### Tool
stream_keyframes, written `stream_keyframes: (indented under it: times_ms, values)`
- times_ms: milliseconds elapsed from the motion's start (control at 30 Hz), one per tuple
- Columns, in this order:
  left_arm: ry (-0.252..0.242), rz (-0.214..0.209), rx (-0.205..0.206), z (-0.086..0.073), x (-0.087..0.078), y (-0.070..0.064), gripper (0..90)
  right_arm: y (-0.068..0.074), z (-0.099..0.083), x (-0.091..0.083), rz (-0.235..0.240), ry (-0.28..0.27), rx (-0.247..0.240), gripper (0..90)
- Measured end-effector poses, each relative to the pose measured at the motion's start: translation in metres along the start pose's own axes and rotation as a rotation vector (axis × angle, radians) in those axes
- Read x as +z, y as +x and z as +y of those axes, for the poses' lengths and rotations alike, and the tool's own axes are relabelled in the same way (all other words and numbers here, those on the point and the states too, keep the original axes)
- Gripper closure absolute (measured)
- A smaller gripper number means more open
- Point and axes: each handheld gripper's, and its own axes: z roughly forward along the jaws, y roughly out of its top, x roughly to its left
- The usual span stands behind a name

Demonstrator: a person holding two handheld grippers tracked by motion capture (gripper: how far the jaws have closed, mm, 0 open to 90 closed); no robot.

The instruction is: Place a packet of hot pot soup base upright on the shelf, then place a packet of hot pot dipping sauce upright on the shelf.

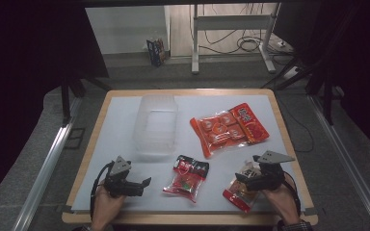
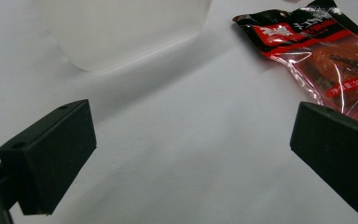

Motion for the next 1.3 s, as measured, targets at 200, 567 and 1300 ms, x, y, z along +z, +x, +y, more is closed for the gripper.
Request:
stream_keyframes:
  times_ms: [200, 567, 1300]
  values:
    - [0.015, -0.017, 0.030, 0.0012, 0.0026, -0.0049, 0.6, 0.0009, 0.0004, 0.0012, -0.004, 0.019, -0.003, 1.8]
    - [0.032, -0.004, 0.072, 0.0015, 0.0050, -0.0094, 0.4, 0.0024, 0.0002, 0.0034, 0.001, 0.035, -0.012, 2.2]
    - [-0.008, -0.027, 0.065, 0.0018, 0.0022, -0.0057, 3.1, 0.0007, 0.0017, 0.0033, -0.038, 0.032, 0.003, 2.2]
